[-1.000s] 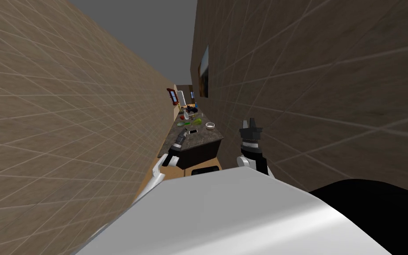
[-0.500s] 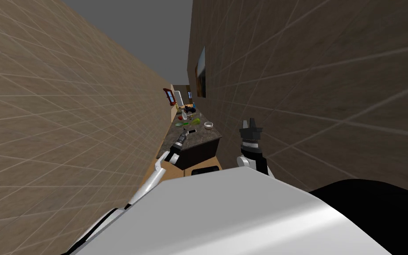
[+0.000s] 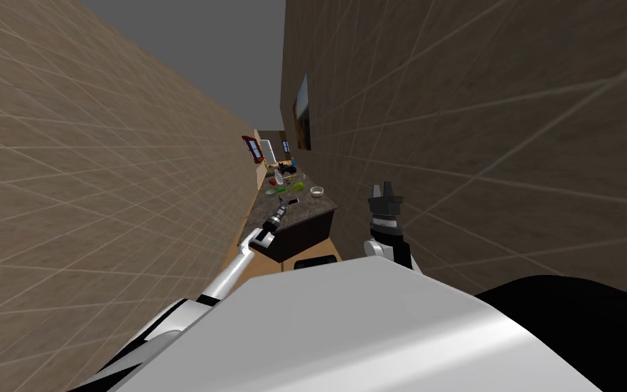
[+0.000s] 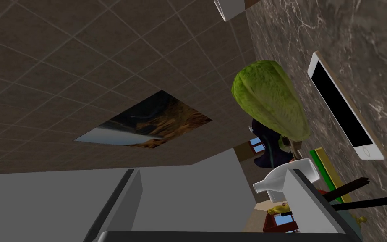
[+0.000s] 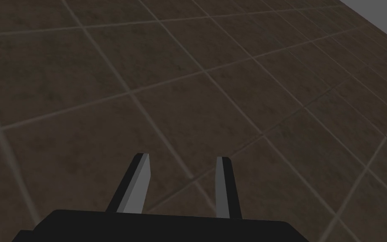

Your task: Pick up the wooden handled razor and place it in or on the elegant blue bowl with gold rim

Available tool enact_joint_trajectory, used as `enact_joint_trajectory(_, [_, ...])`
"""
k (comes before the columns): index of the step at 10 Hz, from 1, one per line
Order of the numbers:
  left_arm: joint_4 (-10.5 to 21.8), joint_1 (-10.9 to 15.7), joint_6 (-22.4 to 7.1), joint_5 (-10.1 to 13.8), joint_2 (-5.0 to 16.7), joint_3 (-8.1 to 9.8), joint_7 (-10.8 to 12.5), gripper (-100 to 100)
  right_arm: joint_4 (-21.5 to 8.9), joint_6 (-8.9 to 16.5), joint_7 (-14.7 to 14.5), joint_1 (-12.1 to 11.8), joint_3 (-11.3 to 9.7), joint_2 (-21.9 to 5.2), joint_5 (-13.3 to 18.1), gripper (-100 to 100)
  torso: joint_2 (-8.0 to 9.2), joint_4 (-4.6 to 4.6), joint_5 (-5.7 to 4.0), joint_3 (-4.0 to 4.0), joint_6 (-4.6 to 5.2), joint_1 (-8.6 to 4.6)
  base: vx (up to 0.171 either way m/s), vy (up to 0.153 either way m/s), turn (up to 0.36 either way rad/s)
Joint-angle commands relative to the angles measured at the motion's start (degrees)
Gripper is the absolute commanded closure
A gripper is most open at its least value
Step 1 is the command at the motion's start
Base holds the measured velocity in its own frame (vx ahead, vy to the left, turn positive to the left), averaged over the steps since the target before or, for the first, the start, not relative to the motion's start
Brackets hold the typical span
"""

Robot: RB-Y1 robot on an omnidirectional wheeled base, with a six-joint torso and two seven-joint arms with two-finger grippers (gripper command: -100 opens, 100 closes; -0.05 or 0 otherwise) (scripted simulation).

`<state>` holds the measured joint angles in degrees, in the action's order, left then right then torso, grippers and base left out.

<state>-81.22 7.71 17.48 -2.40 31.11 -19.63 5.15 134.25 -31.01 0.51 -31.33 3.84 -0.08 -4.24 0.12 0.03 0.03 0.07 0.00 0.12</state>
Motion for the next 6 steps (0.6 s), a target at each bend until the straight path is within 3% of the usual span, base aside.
enact_joint_trajectory(1, [2.56,1.6,-2.01,0.02,0.45,-0.8,-0.28,-100,0.0,0.0,0.0,0.0,0.0,0.0,0.0,0,0.0,0.0,0.0,0.0,0.0,0.0,-0.035,0.026,-0.095])
enact_joint_trajectory(2, [4.78,4.18,-3.91,0.15,1.61,-2.29,-0.69,-100,0.0,0.0,0.0,-0.01,0.0,0.0,0.0,0,-0.03,-0.01,0.0,-0.01,-0.04,0.0,-0.045,0.015,-0.162])
enact_joint_trajectory(3, [6.07,4.31,-4.53,0.15,1.61,-2.29,-0.69,-100,0.0,0.0,0.0,0.0,0.0,0.0,0.0,0,0.0,0.0,-0.01,0.0,0.0,-0.04,-0.041,0.023,-0.1])
enact_joint_trajectory(4, [7.8,6.91,-7.07,0.28,2.75,-3.78,-1.14,-100,0.0,0.0,0.0,-0.01,0.0,0.0,0.0,0,-0.01,-0.01,0.0,0.0,-0.04,-0.02,-0.046,0.033,-0.207])
enact_joint_trajectory(5, [9.84,6.98,-7.15,0.28,2.75,-3.78,-1.14,-100,0.0,0.0,0.0,0.0,0.0,0.0,0.0,0,0.0,0.0,0.0,0.0,0.0,0.02,-0.044,0.023,-0.098])
enact_joint_trajectory(6, [11.98,9.58,-9.03,0.42,3.87,-5.27,-1.64,-100,0.0,0.0,0.0,-0.01,0.0,0.0,0.0,0,0.0,0.0,0.01,0.0,-0.06,0.0,-0.052,0.006,-0.175])
